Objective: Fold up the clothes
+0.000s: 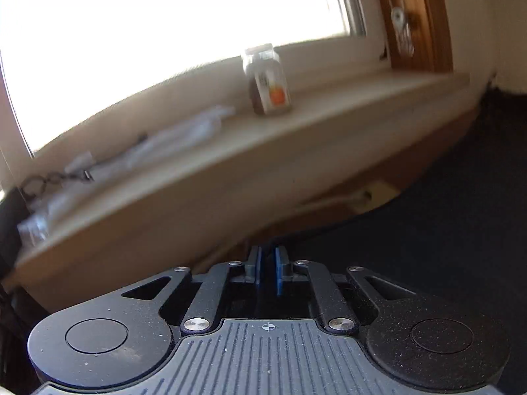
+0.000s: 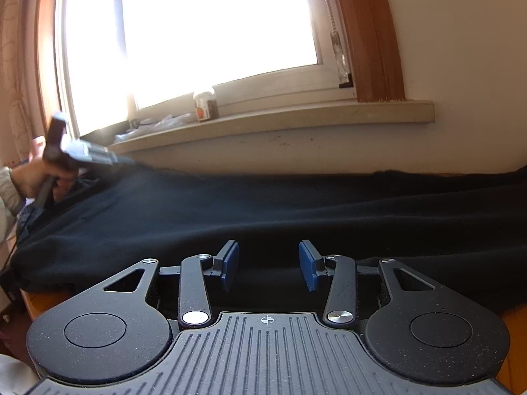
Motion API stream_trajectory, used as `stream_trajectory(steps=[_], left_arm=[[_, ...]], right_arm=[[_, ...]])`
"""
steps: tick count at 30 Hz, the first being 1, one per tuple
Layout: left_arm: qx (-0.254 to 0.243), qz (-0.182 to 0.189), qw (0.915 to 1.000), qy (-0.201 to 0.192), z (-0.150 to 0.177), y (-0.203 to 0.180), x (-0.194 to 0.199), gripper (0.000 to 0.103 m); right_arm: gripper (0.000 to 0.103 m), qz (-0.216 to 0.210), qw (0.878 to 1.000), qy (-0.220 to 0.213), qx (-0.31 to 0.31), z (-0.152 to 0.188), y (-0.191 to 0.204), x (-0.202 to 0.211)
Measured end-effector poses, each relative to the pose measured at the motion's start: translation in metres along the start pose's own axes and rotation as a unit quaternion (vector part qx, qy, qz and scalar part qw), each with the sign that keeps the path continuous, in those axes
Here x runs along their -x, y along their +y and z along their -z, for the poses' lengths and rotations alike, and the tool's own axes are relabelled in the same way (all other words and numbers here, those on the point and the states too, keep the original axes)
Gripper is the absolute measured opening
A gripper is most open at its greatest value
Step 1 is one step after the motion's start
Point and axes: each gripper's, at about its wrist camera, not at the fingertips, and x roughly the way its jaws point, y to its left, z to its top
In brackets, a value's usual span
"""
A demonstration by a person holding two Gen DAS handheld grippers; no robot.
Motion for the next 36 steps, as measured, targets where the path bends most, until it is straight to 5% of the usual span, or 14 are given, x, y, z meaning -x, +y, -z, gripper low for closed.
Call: stream_trajectory(steps=[4,9,13,17,22,27,29,30,31,36], left_arm=[[0.007,-0.020,0.9998,-0.005,0.007,0.001,0.003,0.045],[-0.022,-0.046,0.9986,-0.015,0.002,0.015,0.033,0.060],[-0.024,-0.070,0.9972,-0.009,0.012,0.054,0.059,0.062],[-0.007,-0.060,0.9980,0.017,0.041,0.094,0.071,0.062],[0.001,0.005,1.0000,0.007,0.073,0.114,0.086,0.062],[-0.019,-0.023,0.9989,0.035,0.084,0.109,0.073,0.062],[-0.026,-0.030,0.9983,0.043,0.085,0.106,0.069,0.047],[-0.022,-0.027,0.9985,0.043,0.085,0.107,0.069,0.024],[-0.013,-0.027,0.9988,0.039,0.085,0.108,0.071,0.018],[0.095,-0.076,0.9921,-0.028,0.078,0.138,0.095,0.017]], right_arm=[[0.043,0.001,1.000,-0.002,0.000,0.000,0.000,0.001],[0.044,0.000,1.000,-0.004,-0.006,0.000,-0.002,0.001],[0.047,-0.003,1.000,-0.010,-0.004,0.001,-0.002,0.003],[0.049,-0.005,1.000,-0.013,-0.006,0.001,-0.003,0.003],[0.049,-0.004,1.000,-0.017,-0.008,0.002,-0.003,0.003],[0.049,-0.006,1.000,-0.016,-0.009,0.001,-0.004,0.002],[0.050,-0.006,1.000,-0.018,-0.009,0.001,-0.004,0.003],[0.050,-0.006,1.000,-0.019,-0.008,0.001,-0.004,0.004],[0.050,-0.005,1.000,-0.021,-0.008,0.001,-0.004,0.004],[0.050,-0.006,1.000,-0.024,-0.005,0.002,-0.003,0.006]])
